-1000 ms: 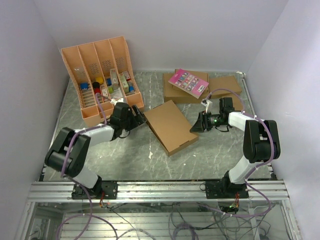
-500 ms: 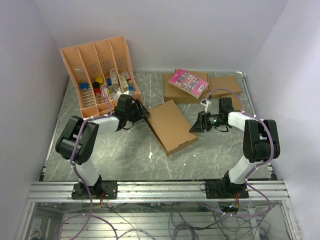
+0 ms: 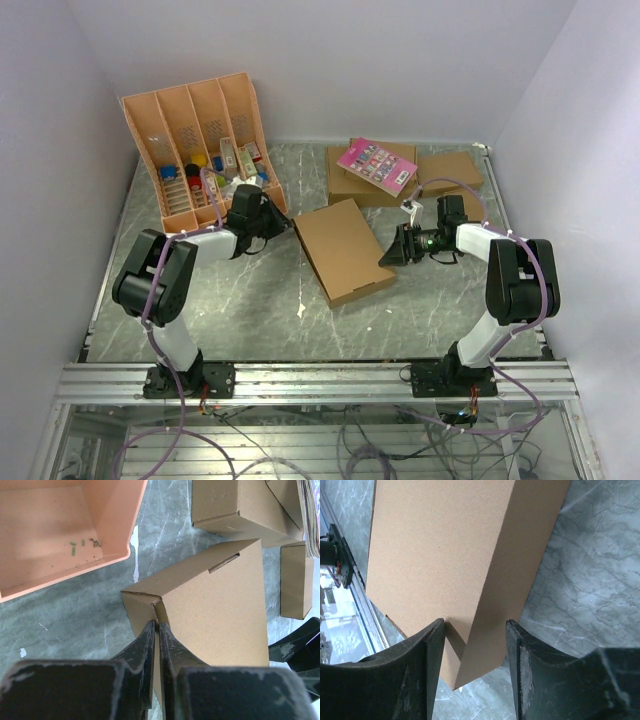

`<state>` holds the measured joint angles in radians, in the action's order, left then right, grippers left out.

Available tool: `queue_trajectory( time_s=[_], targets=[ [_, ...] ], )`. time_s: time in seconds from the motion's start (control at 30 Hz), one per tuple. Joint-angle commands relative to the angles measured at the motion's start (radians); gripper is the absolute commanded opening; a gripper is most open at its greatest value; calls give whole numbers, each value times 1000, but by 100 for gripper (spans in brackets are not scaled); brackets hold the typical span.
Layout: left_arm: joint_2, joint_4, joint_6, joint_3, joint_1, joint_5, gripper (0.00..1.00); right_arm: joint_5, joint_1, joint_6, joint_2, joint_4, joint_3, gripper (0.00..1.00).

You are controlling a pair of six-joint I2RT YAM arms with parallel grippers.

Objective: Fold the paper box

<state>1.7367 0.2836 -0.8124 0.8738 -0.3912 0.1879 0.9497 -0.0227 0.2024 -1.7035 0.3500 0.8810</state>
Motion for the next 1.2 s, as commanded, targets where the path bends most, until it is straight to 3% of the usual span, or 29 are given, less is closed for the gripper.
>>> queue_trajectory(
  time_s=[0.0, 0.2, 0.4, 0.77, 1.17],
  targets=[
    [14, 1, 28, 7, -5, 59, 16, -98, -19, 48, -39, 25, -10, 50],
    [-101, -49, 69, -17, -3, 25, 53, -92, -17, 45, -26, 21, -8, 51],
    [-164, -88, 97, -26, 4, -21, 69, -84, -17, 48, -24, 23, -8, 52],
    [9, -142, 111, 135, 6, 20, 67, -98, -18, 52, -31, 21, -10, 51],
    [138, -234, 160, 274, -29, 54, 44, -124, -40, 69, -31, 28, -6, 45]
  ],
)
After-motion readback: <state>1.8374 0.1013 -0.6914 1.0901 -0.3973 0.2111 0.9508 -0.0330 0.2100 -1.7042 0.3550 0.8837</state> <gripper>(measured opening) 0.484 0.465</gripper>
